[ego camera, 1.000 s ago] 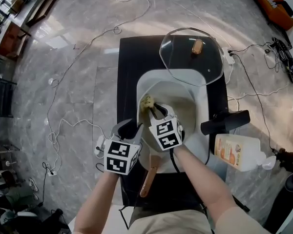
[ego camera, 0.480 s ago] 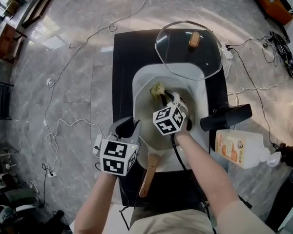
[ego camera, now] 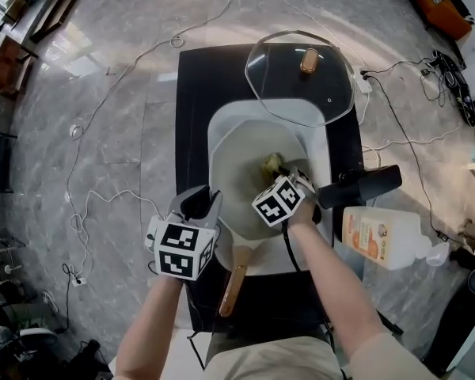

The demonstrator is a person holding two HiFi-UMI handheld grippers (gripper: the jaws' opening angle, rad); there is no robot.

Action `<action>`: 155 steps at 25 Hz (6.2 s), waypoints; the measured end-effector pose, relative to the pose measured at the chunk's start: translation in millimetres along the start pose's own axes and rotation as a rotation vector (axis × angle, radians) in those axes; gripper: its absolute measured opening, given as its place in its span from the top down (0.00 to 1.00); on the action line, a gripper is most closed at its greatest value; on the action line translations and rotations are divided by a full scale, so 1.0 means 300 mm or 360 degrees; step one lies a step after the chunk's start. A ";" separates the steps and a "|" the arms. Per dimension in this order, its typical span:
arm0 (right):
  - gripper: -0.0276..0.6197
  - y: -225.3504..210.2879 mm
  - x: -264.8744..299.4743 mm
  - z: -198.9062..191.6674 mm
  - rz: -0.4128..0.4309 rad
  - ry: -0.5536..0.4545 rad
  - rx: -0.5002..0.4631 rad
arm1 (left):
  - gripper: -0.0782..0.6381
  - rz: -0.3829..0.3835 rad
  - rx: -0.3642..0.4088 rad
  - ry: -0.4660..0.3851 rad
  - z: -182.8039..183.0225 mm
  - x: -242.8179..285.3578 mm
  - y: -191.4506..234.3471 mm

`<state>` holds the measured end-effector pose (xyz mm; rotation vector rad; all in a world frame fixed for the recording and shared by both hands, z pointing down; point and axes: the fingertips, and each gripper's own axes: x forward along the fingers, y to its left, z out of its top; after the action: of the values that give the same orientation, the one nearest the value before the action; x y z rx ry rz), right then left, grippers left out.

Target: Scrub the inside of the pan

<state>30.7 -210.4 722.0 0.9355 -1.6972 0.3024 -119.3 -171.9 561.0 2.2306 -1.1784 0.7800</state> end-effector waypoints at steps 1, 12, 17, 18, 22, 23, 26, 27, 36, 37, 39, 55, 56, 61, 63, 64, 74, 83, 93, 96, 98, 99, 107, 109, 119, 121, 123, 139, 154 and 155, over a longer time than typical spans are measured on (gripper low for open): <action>0.86 0.020 -0.011 -0.024 0.0050 0.0055 -0.0027 | 0.75 0.0001 -0.0003 0.0001 -0.001 -0.001 0.001; 0.87 0.309 -0.206 -0.099 0.0636 0.0280 -0.0309 | 0.75 -0.0001 -0.0024 -0.0006 0.001 0.001 0.003; 0.87 0.401 -0.281 -0.019 0.0777 0.0165 -0.0365 | 0.75 -0.0009 -0.0032 -0.0010 -0.001 -0.003 0.002; 0.87 0.409 -0.291 0.001 0.0807 0.0129 -0.0349 | 0.75 -0.0011 -0.0035 -0.0013 -0.001 -0.003 0.001; 0.87 0.421 -0.329 0.105 0.0939 -0.0082 -0.0177 | 0.75 -0.0020 -0.0054 -0.0026 0.001 -0.001 -0.005; 0.87 0.421 -0.333 0.134 0.0954 -0.0141 -0.0130 | 0.75 -0.0021 -0.0059 -0.0027 0.000 -0.002 -0.004; 0.87 0.410 -0.329 0.217 0.0910 -0.0301 -0.0045 | 0.75 -0.0021 -0.0063 -0.0031 -0.004 -0.002 -0.001; 0.87 0.402 -0.323 0.244 0.0872 -0.0350 -0.0036 | 0.75 -0.0021 -0.0064 -0.0032 -0.004 -0.002 -0.001; 0.86 0.247 -0.221 0.379 0.0431 -0.0595 -0.0067 | 0.75 0.0015 -0.0061 -0.0064 -0.005 -0.005 0.001; 0.86 0.222 -0.205 0.385 0.0350 -0.0594 -0.0107 | 0.75 0.0015 -0.0055 -0.0065 -0.004 -0.005 0.001; 0.87 0.173 -0.166 0.386 0.0194 -0.0576 -0.0181 | 0.75 0.0019 -0.0043 -0.0066 -0.004 -0.003 -0.001; 0.88 0.080 -0.022 -0.013 0.0138 0.0181 -0.0487 | 0.75 0.0012 -0.0057 -0.0065 -0.010 -0.005 -0.006; 0.88 0.108 -0.038 -0.039 0.0205 0.0223 -0.0496 | 0.75 0.0013 -0.0056 -0.0065 -0.012 -0.005 -0.007; 0.89 0.280 -0.164 -0.103 0.0478 0.0258 -0.0520 | 0.75 0.0016 -0.0082 -0.0069 -0.019 -0.008 -0.008; 0.89 0.348 -0.215 -0.084 0.0541 0.0199 -0.0519 | 0.75 0.0013 -0.0094 -0.0074 -0.018 -0.009 -0.008; 0.89 0.375 -0.235 -0.068 0.0565 0.0165 -0.0517 | 0.75 0.0013 -0.0093 -0.0073 -0.019 -0.009 -0.008; 0.88 0.426 -0.313 0.202 0.0921 -0.0352 -0.0066 | 0.75 -0.0007 -0.0114 -0.0076 -0.028 -0.014 -0.012; 0.88 0.218 -0.242 0.418 0.0527 -0.0719 0.0082 | 0.75 -0.0011 -0.0114 -0.0081 -0.025 -0.018 -0.012; 0.88 0.019 -0.053 0.313 -0.0077 -0.0445 -0.0051 | 0.74 -0.0019 -0.0102 -0.0079 -0.026 -0.015 -0.016; 0.88 -0.011 -0.005 0.222 -0.0059 -0.0300 0.0018 | 0.74 -0.0013 -0.0113 -0.0084 -0.027 -0.015 -0.013; 0.88 -0.016 0.011 0.149 -0.0010 -0.0188 0.0059 | 0.74 -0.0011 -0.0119 -0.0086 -0.028 -0.016 -0.014; 0.88 -0.013 0.013 0.113 0.0024 -0.0131 0.0068 | 0.74 -0.0013 -0.0119 -0.0085 -0.028 -0.016 -0.015; 0.88 0.163 -0.077 -0.071 0.0341 0.0151 -0.0110 | 0.74 -0.0024 -0.0113 -0.0069 -0.029 -0.013 -0.017; 0.89 0.230 -0.122 -0.076 0.0426 0.0166 -0.0181 | 0.74 -0.0022 -0.0115 -0.0070 -0.028 -0.013 -0.016; 0.88 0.399 -0.256 0.148 0.0777 -0.0237 -0.0090 | 0.74 -0.0023 -0.0126 -0.0079 -0.026 -0.014 -0.016; 0.88 0.389 -0.256 0.205 0.0706 -0.0343 -0.0104 | 0.74 -0.0033 -0.0121 -0.0075 -0.026 -0.013 -0.016; 0.88 0.365 -0.245 0.246 0.0638 -0.0415 -0.0085 | 0.74 -0.0030 -0.0116 -0.0074 -0.028 -0.012 -0.017; 0.88 0.108 -0.078 0.164 0.0127 -0.0297 0.0099 | 0.74 0.0008 -0.0109 -0.0084 -0.029 -0.010 -0.018; 0.89 0.384 -0.255 -0.014 0.0806 0.0031 -0.0056 | 0.74 0.0018 -0.0260 -0.0034 -0.062 -0.026 -0.025; 0.89 0.401 -0.284 0.001 0.0860 0.0003 -0.0037 | 0.74 0.0022 -0.0264 -0.0025 -0.069 -0.037 -0.028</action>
<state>-49.5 -95.4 675.9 0.4426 -1.9276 0.6368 -122.6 -147.9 566.9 2.0981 -1.2209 0.6467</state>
